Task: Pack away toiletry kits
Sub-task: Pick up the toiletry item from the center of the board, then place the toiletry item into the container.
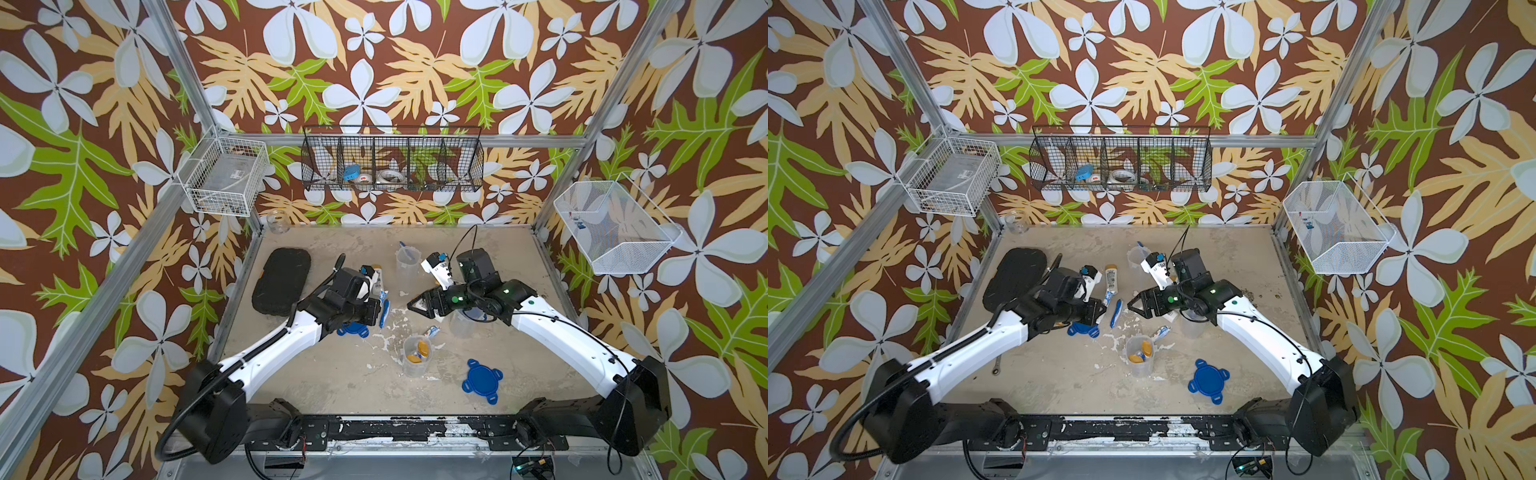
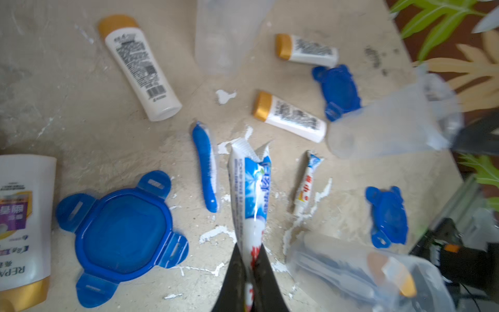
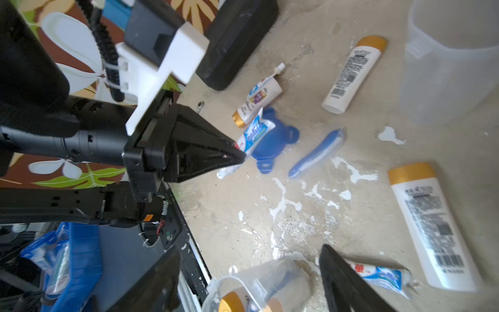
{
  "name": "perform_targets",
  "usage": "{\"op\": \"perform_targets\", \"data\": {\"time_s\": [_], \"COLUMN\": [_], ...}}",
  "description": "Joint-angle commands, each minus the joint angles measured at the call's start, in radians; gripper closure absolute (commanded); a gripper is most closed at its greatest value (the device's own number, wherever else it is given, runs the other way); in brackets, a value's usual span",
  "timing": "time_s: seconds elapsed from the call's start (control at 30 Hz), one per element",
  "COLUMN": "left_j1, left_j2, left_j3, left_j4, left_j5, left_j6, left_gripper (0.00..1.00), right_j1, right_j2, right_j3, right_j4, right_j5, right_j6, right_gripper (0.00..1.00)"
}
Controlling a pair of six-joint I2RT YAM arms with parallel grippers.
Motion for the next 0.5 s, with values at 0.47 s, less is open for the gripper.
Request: {"op": "perform_targets", "data": {"time_s": [0.47], "left_j1": [-0.020], "left_j2": [-0.129], "left_j3": [-0.041], "left_j4": [0.135], "left_j5": [0.284], "left_j6": [0.015], "left_gripper": [0.99], "right_j1": [0.062], "right_j2": [0.152], "right_j3": [0.060], "right_j4": [0.183], "right_j5": [-0.228], "right_j6": [0.076], "right_gripper": [0.39]}}
